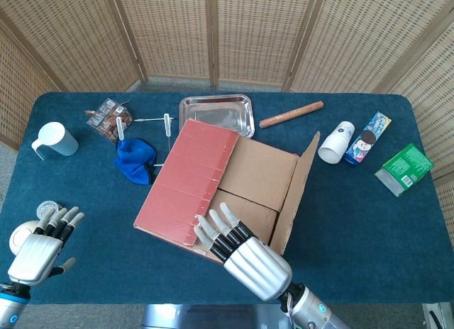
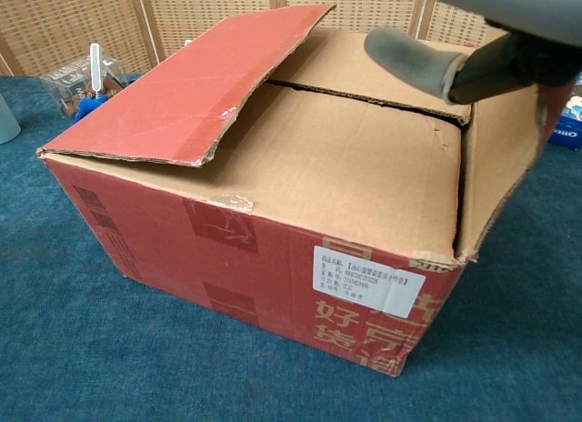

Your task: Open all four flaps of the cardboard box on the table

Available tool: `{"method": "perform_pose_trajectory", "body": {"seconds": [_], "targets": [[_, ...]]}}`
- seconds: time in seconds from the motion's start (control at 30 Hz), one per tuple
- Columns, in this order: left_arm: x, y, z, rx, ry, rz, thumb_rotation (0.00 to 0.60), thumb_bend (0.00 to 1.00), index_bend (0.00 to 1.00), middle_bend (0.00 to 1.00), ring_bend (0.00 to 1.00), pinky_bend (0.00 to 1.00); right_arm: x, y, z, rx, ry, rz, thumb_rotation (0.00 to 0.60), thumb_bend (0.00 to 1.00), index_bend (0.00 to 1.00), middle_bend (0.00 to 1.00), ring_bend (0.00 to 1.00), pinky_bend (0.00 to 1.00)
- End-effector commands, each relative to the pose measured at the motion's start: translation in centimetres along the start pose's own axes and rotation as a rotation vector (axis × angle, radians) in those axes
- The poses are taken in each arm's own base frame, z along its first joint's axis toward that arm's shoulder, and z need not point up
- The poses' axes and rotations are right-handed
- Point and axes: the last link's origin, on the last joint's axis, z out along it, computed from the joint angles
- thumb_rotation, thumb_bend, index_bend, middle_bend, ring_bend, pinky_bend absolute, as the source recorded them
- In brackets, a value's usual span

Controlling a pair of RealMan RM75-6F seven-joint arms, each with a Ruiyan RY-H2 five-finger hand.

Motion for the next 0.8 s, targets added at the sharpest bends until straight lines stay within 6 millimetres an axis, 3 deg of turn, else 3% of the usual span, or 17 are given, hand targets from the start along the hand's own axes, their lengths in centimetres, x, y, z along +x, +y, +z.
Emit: {"method": "perform_pose_trajectory", "body": {"seconds": [0.03, 0.8], "targets": [[-0.1, 0.0, 0.0, -0.001, -0.005, 0.0, 0.6, 0.1, 0.0, 0.0, 0.0, 0.0, 0.0, 0.1, -0.3, 0.0, -0.001, -0.022, 0.6, 0.58, 0.0, 0.0, 0.0, 0.0], [-0.5, 0.2, 0.1, 0.002, -0.021, 0.009, 0.6, 0.1, 0.0, 0.0, 0.0, 0.0, -0.6, 1.4, -0.7, 0.008, -0.042, -0.027, 0.6, 0.57, 0.0, 0.0, 0.0, 0.0]]}}
